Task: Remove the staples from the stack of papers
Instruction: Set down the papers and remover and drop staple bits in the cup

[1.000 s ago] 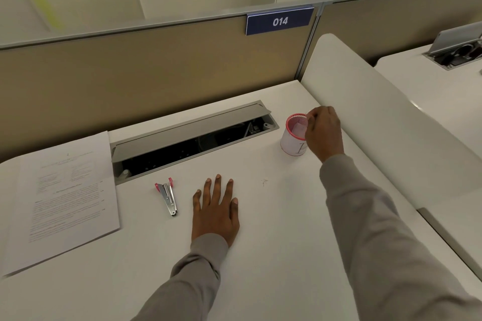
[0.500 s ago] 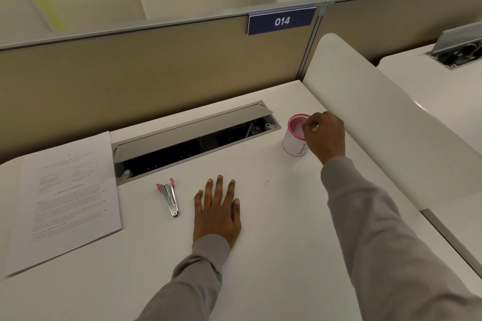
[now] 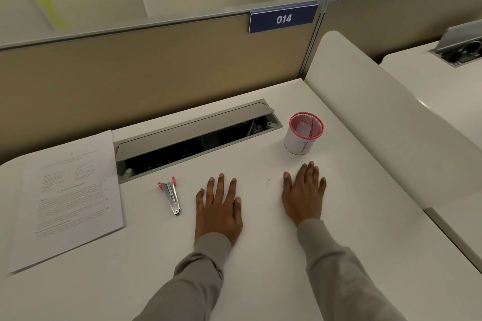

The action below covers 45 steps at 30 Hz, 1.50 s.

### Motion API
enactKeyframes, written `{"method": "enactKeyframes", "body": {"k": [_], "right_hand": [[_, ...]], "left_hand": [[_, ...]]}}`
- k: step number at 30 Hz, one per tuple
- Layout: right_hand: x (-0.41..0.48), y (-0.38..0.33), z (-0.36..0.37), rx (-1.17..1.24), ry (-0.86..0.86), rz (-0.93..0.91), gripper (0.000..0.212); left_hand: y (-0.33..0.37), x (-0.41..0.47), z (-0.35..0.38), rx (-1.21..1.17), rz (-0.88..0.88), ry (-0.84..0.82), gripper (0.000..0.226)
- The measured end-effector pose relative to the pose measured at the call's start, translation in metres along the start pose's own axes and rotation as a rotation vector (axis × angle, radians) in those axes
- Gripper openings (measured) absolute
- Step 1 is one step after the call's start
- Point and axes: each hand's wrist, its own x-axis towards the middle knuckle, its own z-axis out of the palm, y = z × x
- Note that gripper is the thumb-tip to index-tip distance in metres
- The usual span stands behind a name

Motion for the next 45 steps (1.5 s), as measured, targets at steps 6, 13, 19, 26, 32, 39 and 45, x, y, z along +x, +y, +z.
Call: {"method": "enactKeyframes", "body": {"k": [6,13,19,26,32,39,45], "right_hand": [[-0.015,-0.022,0.001,-0.001,-0.153,-0.347,0.077],[-0.037,-0.011,-0.007,-0.036,-0.181,-0.566,0.061],[-0.027,-0.008,-0.004,-0.171,-0.162,-0.538,0.056],[-0.019,-0.007,-0.011,0.028,-0.072,-0.386,0.062],[-0.016,-0.014,-0.010,0.118,-0.011,-0.140,0.046],[-0.003,-0.029,0.000,0.394,0.038,-0.174,0.012],[-0.005,-0.035,0.001,0.372,0.083,-0.193,0.010]], "left_hand": [[0.000,0.000,-0.001,0.014,0.000,-0.003,0.057],[0.000,0.000,-0.002,0.005,0.003,-0.007,0.058],[0.001,0.000,-0.002,0.005,0.003,-0.011,0.058],[0.000,-0.001,-0.003,-0.009,-0.003,-0.018,0.057],[0.000,-0.002,-0.003,-0.016,-0.002,-0.012,0.058],[0.000,-0.001,-0.001,-0.009,-0.001,-0.014,0.058],[0.000,-0.001,-0.002,-0.008,0.001,-0.015,0.058]]}}
